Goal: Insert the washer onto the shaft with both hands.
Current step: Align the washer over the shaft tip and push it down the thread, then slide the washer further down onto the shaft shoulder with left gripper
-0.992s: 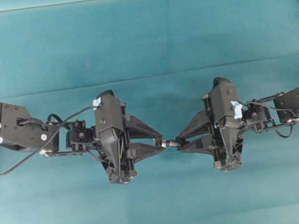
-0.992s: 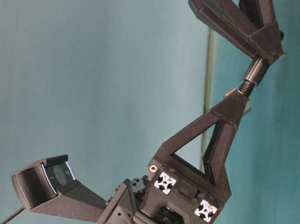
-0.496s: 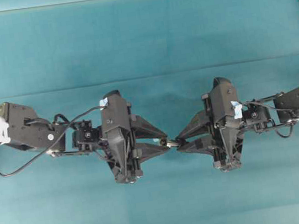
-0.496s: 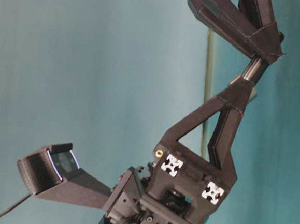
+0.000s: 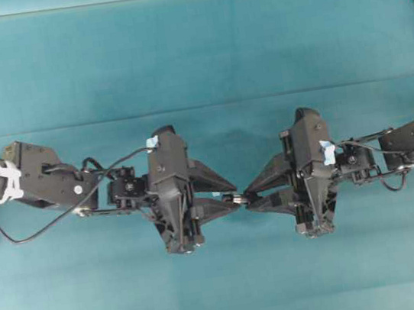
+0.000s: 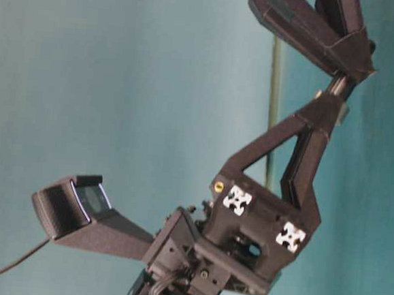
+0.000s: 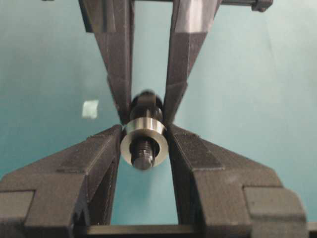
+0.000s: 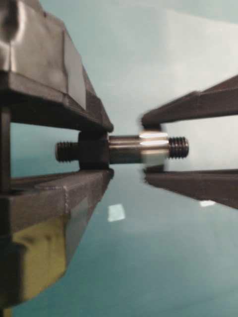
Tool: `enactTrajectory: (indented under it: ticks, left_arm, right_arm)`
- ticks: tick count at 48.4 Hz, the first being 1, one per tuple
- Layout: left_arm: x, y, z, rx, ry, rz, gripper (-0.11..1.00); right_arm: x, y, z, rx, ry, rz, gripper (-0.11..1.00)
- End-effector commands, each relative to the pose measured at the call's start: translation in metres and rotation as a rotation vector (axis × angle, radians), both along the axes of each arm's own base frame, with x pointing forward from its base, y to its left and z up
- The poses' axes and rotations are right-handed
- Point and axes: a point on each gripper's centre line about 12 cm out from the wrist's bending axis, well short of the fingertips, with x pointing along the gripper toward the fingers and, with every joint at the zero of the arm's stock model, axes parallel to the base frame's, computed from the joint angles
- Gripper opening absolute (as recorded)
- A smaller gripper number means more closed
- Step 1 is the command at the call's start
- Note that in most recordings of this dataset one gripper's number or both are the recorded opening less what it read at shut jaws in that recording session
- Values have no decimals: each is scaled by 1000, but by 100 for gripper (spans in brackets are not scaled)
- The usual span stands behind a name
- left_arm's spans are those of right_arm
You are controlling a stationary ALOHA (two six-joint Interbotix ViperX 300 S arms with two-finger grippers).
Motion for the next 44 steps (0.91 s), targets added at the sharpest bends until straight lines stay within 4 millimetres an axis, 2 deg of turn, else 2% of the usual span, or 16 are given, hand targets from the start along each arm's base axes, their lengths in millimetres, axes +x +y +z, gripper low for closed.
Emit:
enactTrajectory:
  ticks: [1, 24, 44]
  left_arm:
    - [7, -2, 9, 0, -29, -5, 37]
    - [10, -2, 5, 8, 9, -6, 37]
    - [17, 2, 9, 6, -10, 4, 37]
  right_arm:
    - [4, 0, 8, 9, -30, -4, 1]
    - [4, 0, 8, 7, -30, -2, 1]
    - [4, 0, 7, 5, -26, -1, 1]
